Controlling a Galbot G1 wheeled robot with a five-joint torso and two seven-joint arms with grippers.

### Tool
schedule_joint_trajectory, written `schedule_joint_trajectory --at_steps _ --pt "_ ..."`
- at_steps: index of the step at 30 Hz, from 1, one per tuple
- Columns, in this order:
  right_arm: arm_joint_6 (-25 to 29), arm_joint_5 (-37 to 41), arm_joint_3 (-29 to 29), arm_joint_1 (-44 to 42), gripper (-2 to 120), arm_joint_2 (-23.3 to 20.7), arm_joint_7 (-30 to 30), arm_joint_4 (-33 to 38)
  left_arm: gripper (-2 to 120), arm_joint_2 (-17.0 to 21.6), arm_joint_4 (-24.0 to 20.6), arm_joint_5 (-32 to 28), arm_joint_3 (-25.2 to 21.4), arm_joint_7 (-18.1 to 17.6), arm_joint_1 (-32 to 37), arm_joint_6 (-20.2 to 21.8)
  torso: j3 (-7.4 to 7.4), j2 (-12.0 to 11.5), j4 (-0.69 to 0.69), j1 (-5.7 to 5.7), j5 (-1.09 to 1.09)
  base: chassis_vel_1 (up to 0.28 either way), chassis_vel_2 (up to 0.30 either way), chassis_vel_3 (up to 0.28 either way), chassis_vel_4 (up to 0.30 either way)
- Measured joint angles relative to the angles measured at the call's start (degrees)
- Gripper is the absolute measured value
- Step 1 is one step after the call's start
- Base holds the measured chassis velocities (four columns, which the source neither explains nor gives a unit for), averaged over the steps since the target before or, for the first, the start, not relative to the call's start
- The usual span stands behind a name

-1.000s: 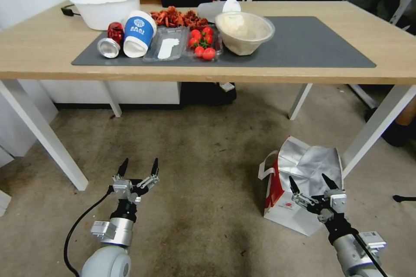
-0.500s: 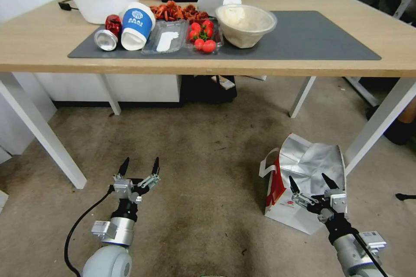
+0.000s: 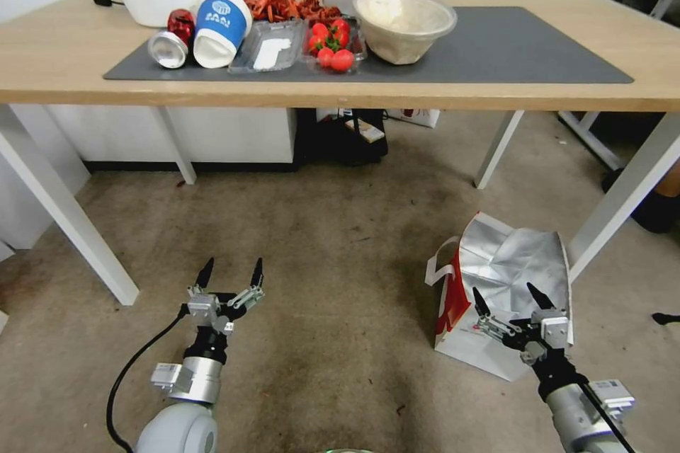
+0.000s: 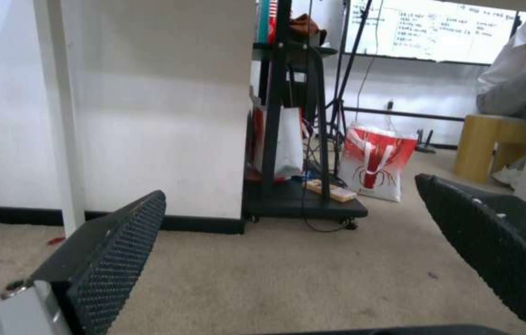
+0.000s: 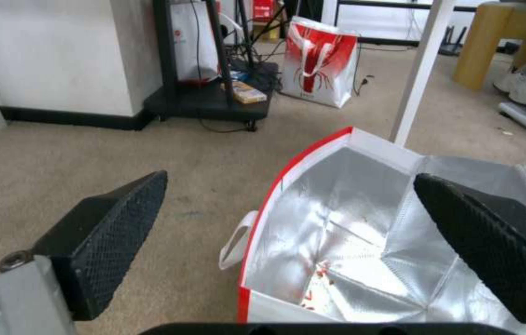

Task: Pick up the food delivery bag from the floor and place it on the table.

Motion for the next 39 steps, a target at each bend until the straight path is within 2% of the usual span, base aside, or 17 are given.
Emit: schedule_joint_trajectory --at_steps 4,9,18,20,23,24,26,28,30,31,32,35,36,38,39 --pt "0.0 -0.1 0.0 0.0 100 0.1 0.0 0.0 100 0.0 0.0 -0.2 0.0 0.1 0.0 -0.1 -0.78 -0.9 0.0 -0.07 0.0 0.0 0.0 0.0 0.0" --pt "0.0 -0.1 -0.1 0.1 100 0.2 0.0 0.0 100 0.1 0.3 -0.4 -0.1 0.2 -0.1 -0.4 -0.81 -1.6 0.0 -0.29 0.0 0.0 0.0 0.0 0.0" --pt "0.0 -0.2 -0.1 0.3 100 0.2 0.1 -0.1 100 0.1 0.4 -0.5 0.1 0.2 -0.5 -0.4 -0.81 -1.6 0.0 -0.33 0.0 0.0 0.0 0.0 0.0" --pt "0.0 0.0 -0.2 0.5 100 0.2 0.8 -0.1 100 0.1 0.4 -0.5 0.2 0.2 -0.6 -0.4 -0.81 -1.6 0.0 -0.33 0.0 0.0 0.0 0.0 0.0" --pt "-2.3 3.0 0.0 1.8 100 -0.7 6.9 0.4 100 0.1 0.4 -0.3 0.2 0.2 -0.8 -0.3 -0.81 -1.5 0.0 -0.32 0.0 0.0 0.0 0.0 0.0" --pt "-2.3 3.0 0.0 1.8 100 -0.7 6.9 0.4 100 0.1 0.4 -0.3 0.2 0.2 -0.8 -0.3 -0.81 -1.5 0.0 -0.32 0.0 0.0 0.0 0.0 0.0" --pt "-6.8 6.0 0.5 2.9 100 -2.2 13.7 1.4 100 0.0 0.4 -0.1 0.4 0.2 -0.8 -0.2 -0.81 -1.4 0.0 -0.31 0.0 0.0 0.0 0.0 0.0" --pt "-8.5 6.9 0.6 3.3 100 -2.8 15.7 1.8 100 0.0 0.4 -0.1 0.5 0.3 -0.8 -0.2 -0.81 -1.4 0.0 -0.31 0.0 0.0 0.0 0.0 0.0" --pt "-13.1 8.8 1.2 4.2 100 -4.5 20.8 2.7 100 -0.2 0.5 0.1 0.7 0.3 -0.9 -0.2 -0.81 -1.4 0.0 -0.3 0.0 0.0 0.0 0.0 0.0" --pt "-16.8 10.1 1.6 5.1 100 -6.1 25.3 3.3 100 -0.3 0.5 0.2 0.9 0.3 -0.9 -0.2 -0.81 -1.3 0.0 -0.29 0.0 0.0 0.0 0.0 0.0" --pt "-16.8 10.1 1.6 5.1 100 -6.1 25.3 3.3 100 -0.3 0.5 0.2 0.9 0.3 -0.9 -0.2 -0.81 -1.3 0.0 -0.29 0.0 0.0 0.0 0.0 0.0" --pt "-23.3 14.9 2.4 6.4 100 -8.3 30.2 4.4 100 -0.3 0.5 0.4 1.2 0.4 -0.9 -0.2 -0.81 -1.3 0.0 -0.28 0.0 0.0 0.0 0.0 0.0" --pt "-23.3 14.9 2.4 6.4 100 -8.3 30.2 4.4 100 -0.3 0.5 0.4 1.2 0.4 -0.9 -0.2 -0.81 -1.3 0.0 -0.28 0.0 0.0 0.0 0.0 0.0" --pt "-28.9 20.3 3.0 8.3 100 -10.0 34.9 4.9 100 -0.3 0.4 0.4 1.2 0.4 -0.9 -0.1 -0.81 -1.2 0.0 -0.27 0.0 0.0 0.0 0.0 0.0" --pt "-28.9 20.3 3.0 8.3 100 -10.0 34.9 4.9 100 -0.3 0.4 0.4 1.2 0.4 -0.9 -0.1 -0.81 -1.2 0.0 -0.27 0.0 0.0 0.0 0.0 0.0"
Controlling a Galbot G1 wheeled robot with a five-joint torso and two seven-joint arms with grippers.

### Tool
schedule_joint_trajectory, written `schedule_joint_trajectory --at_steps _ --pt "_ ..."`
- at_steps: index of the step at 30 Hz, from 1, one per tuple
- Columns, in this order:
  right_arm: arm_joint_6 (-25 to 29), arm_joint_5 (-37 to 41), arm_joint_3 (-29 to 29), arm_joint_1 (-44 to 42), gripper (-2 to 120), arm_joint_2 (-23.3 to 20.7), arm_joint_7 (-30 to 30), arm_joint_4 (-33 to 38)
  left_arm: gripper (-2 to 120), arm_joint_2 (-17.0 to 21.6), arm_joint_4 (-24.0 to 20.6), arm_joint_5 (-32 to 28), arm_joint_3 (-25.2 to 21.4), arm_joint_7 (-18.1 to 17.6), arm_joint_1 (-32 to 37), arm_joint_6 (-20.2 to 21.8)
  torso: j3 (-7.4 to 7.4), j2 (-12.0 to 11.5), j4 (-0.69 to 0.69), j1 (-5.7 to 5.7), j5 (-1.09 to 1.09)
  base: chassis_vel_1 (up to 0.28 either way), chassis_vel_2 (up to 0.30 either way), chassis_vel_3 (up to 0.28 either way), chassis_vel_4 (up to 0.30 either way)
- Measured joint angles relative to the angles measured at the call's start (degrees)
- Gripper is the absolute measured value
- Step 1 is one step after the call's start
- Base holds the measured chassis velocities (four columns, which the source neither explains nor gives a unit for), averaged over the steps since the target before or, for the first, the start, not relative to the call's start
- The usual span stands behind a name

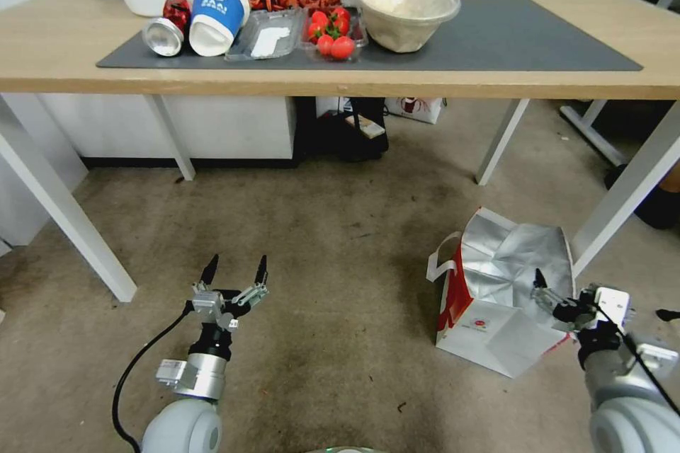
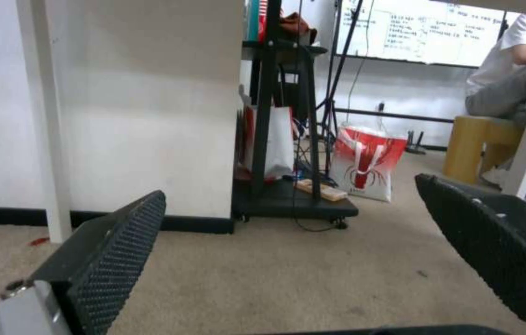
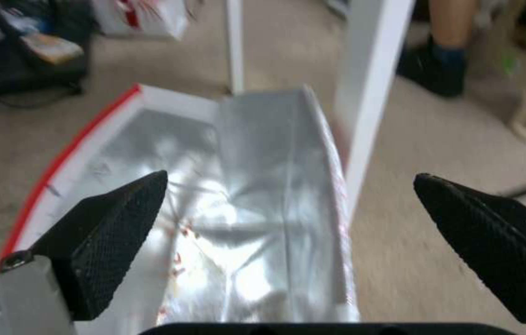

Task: Pick up the food delivery bag from the floor and place it on the table.

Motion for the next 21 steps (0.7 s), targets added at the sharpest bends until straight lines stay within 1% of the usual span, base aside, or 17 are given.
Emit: schedule_joint_trajectory --at_steps 2,3,5,8,9,10,12,14,15,17,21 --pt "-5.8 5.7 0.1 3.0 100 -1.8 6.1 -0.7 100 -0.1 0.0 0.0 0.0 0.1 0.0 0.0 0.0 0.0 0.01 0.01 0.0 0.0 0.0 0.0 0.0" --pt "-5.8 5.7 0.1 3.0 100 -1.8 6.1 -0.7 100 -0.1 0.0 0.0 0.0 0.1 0.0 0.0 0.0 0.0 0.01 0.01 0.0 0.0 0.0 0.0 0.0" --pt "-8.4 8.7 0.0 4.9 100 -2.6 9.3 -1.9 100 -0.2 0.0 0.0 0.1 0.1 0.0 0.0 0.0 0.1 0.01 0.02 0.0 0.0 0.0 0.0 0.0" --pt "-8.7 8.1 -0.6 5.5 100 -2.7 9.8 -3.5 100 -0.3 0.0 0.0 0.1 0.1 -0.1 0.1 0.0 0.1 0.01 0.02 0.0 0.0 0.0 0.0 0.0" --pt "-8.0 5.8 -1.4 5.3 100 -2.6 8.9 -4.5 100 -0.4 0.1 0.0 0.1 0.1 -0.1 0.1 0.0 0.1 0.01 0.03 0.0 0.0 0.0 0.0 0.0" --pt "-8.0 5.8 -1.4 5.3 100 -2.6 8.9 -4.5 100 -0.4 0.1 0.0 0.1 0.1 -0.1 0.1 0.0 0.1 0.01 0.03 0.0 0.0 0.0 0.0 0.0" --pt "-5.8 0.3 -2.6 4.3 100 -1.7 6.3 -5.8 100 -0.4 0.3 0.0 0.1 0.1 -0.2 0.1 0.0 0.1 0.0 0.02 0.0 0.0 0.0 0.0 0.0" --pt "-5.8 0.3 -2.6 4.3 100 -1.7 6.3 -5.8 100 -0.4 0.3 0.0 0.1 0.1 -0.2 0.1 0.0 0.1 0.0 0.02 0.0 0.0 0.0 0.0 0.0" --pt "-3.7 -5.0 -3.7 3.4 100 -0.4 3.8 -6.9 100 -0.5 0.5 0.0 0.1 0.1 -0.4 0.1 0.0 0.1 -0.01 0.02 0.0 0.0 0.0 0.0 0.0" --pt "-1.8 -8.5 -4.6 2.7 100 0.5 1.9 -8.0 100 -0.5 0.6 0.0 0.2 0.1 -0.5 0.1 0.0 0.1 0.0 0.03 0.0 0.0 0.0 0.0 0.0" --pt "0.3 -10.6 -4.7 2.6 100 0.6 0.4 -9.9 100 -0.6 0.7 0.0 0.2 0.1 -0.5 0.1 0.0 0.2 0.0 0.03 -0.01 0.0 0.0 0.0 0.0"
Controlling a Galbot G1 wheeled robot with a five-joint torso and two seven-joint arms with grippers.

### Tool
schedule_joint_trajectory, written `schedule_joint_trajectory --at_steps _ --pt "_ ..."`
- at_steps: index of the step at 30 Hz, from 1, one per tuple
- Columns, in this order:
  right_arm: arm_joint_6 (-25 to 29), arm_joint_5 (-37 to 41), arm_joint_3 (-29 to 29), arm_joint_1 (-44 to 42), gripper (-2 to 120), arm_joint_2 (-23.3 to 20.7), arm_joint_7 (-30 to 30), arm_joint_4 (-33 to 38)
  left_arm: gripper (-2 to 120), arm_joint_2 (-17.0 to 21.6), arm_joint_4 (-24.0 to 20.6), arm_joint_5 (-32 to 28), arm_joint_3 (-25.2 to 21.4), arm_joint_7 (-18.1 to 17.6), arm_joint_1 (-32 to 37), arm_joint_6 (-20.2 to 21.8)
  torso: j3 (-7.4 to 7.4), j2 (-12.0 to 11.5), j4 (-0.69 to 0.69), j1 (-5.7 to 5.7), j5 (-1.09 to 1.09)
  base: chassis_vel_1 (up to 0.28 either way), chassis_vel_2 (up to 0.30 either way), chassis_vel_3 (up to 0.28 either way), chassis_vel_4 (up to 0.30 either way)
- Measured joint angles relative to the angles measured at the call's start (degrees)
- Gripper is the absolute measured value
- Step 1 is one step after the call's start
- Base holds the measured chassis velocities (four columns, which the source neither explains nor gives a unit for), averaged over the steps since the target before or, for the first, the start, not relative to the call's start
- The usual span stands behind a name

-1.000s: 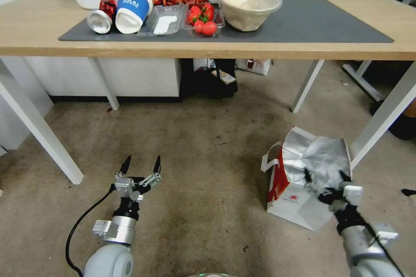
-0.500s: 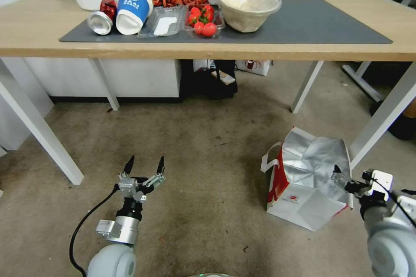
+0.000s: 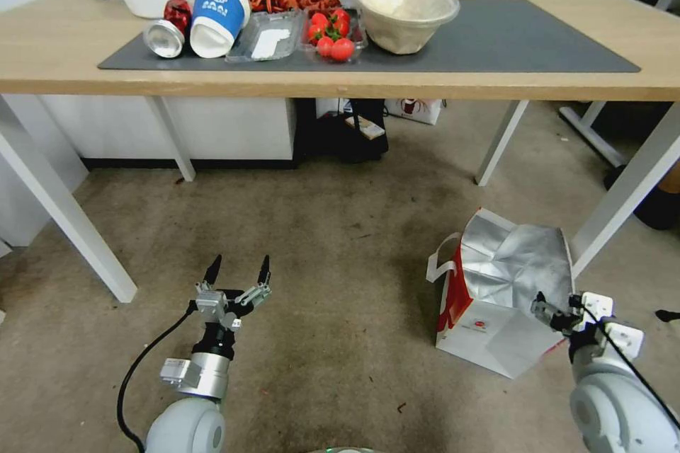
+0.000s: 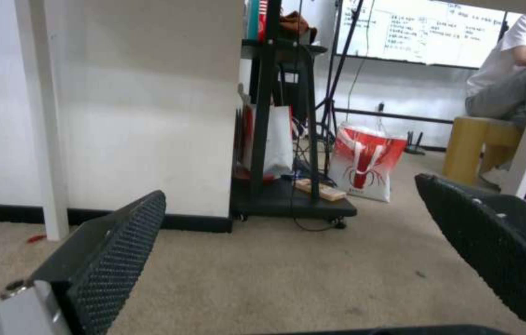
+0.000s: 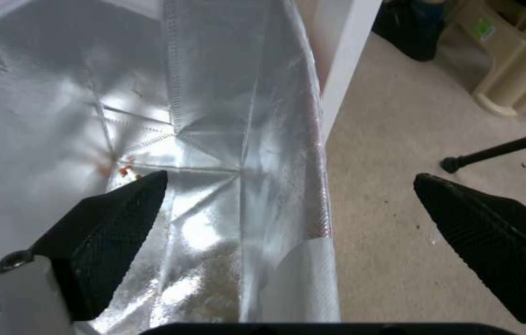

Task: Pick up the food delivery bag from the floor and place it on the table.

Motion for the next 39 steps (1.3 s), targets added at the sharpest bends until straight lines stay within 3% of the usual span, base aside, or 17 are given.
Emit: schedule_joint_trajectory --at_steps 12,25,35,37,39 --pt "2.7 -2.1 -0.1 1.1 100 0.0 -1.9 -4.4 100 0.2 0.2 -0.2 0.2 0.0 -0.2 0.1 0.0 0.0 0.0 0.01 0.01 0.0 0.0 0.0 0.0" --pt "0.4 -1.2 -0.1 2.6 99 -0.1 -2.5 -6.7 100 0.6 0.0 -0.2 0.4 -0.1 -0.2 0.2 0.0 0.0 0.0 0.01 0.0 0.0 0.0 0.0 0.0" --pt "-0.4 -1.8 0.0 2.0 69 0.7 -4.4 -6.4 100 0.7 -0.3 -0.3 0.5 -0.1 -0.1 0.3 0.0 0.1 0.0 0.01 0.0 0.0 0.0 0.0 0.0" --pt "-0.7 -2.3 0.1 1.8 55 0.7 -4.7 -6.2 100 0.8 -0.6 -0.5 0.5 -0.2 0.1 0.5 0.0 0.1 0.0 0.01 0.01 0.0 0.0 0.0 0.0" --pt "-0.7 -2.4 0.1 1.8 53 0.7 -4.8 -6.2 100 0.8 -0.7 -0.6 0.5 -0.2 0.1 0.6 0.0 0.1 0.0 0.01 0.01 0.0 0.0 0.0 0.0"
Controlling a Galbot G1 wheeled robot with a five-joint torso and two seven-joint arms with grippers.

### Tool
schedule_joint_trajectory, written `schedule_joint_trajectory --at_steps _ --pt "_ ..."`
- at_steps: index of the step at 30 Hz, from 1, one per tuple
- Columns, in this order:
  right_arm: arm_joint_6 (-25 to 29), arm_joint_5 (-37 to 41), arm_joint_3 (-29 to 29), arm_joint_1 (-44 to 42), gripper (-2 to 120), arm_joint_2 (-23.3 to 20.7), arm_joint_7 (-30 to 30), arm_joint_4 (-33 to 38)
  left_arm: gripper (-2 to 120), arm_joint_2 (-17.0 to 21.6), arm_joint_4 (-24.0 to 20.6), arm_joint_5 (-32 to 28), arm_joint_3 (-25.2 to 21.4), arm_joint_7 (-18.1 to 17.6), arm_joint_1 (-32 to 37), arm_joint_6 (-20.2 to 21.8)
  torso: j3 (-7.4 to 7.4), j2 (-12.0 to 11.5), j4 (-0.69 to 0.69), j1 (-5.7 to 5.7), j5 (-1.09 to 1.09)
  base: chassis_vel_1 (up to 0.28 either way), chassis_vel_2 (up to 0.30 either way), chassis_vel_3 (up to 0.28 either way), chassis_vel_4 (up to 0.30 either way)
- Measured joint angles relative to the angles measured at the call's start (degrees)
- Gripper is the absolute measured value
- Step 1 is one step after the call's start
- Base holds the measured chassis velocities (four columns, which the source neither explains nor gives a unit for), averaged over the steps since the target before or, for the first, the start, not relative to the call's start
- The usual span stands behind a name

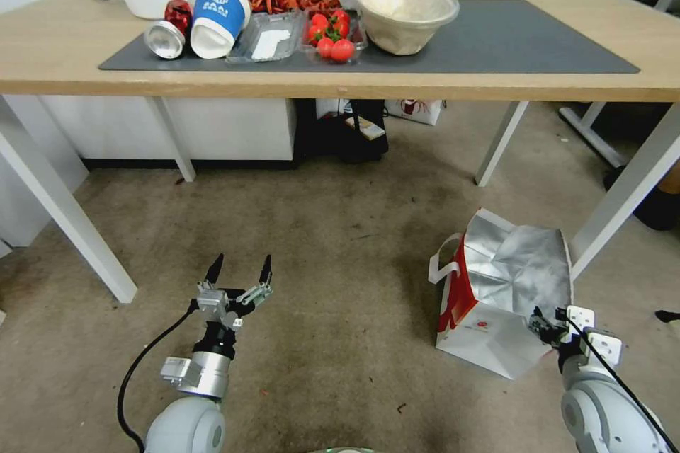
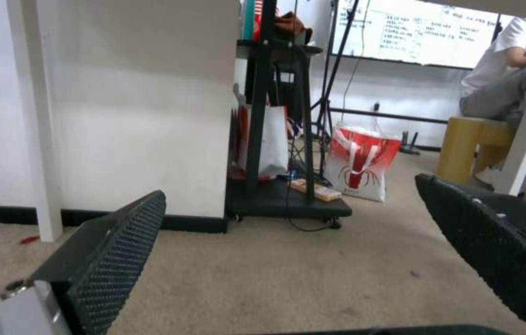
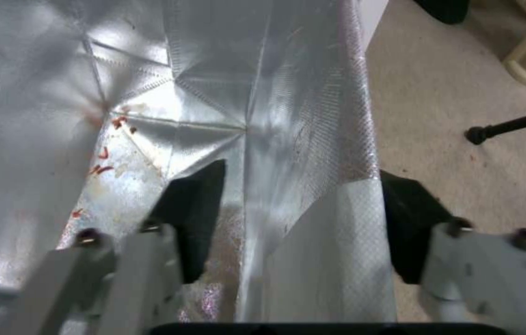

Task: Pick up the food delivery bag from the floor and place it on the table.

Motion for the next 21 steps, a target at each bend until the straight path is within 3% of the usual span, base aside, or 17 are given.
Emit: schedule_joint_trajectory --at_steps 6,11,13,21 --pt "0.0 0.0 0.1 -0.1 28 0.2 -0.2 0.1 100 0.0 -0.1 -0.2 0.0 0.0 -0.1 0.2 0.0 0.0 0.0 0.0 -0.01 0.0 0.0 0.0 0.0" --pt "0.1 -0.1 0.1 -0.3 15 0.3 -0.4 0.0 100 0.0 -0.1 -0.3 -0.1 0.0 -0.1 0.2 0.0 0.0 0.0 0.0 -0.01 0.0 0.0 0.0 0.0" --pt "0.4 -0.1 0.2 -0.4 3 0.4 -0.5 -0.1 100 0.0 -0.2 -0.3 -0.1 0.0 -0.1 0.2 0.0 0.0 0.0 0.0 -0.01 0.0 0.0 0.0 0.0" --pt "1.5 -0.1 0.4 -1.1 0 0.2 -2.8 0.5 100 0.0 -0.4 -0.5 -0.2 0.0 -0.1 0.3 0.0 0.0 0.0 0.0 0.0 0.0 0.0 0.0 0.0"
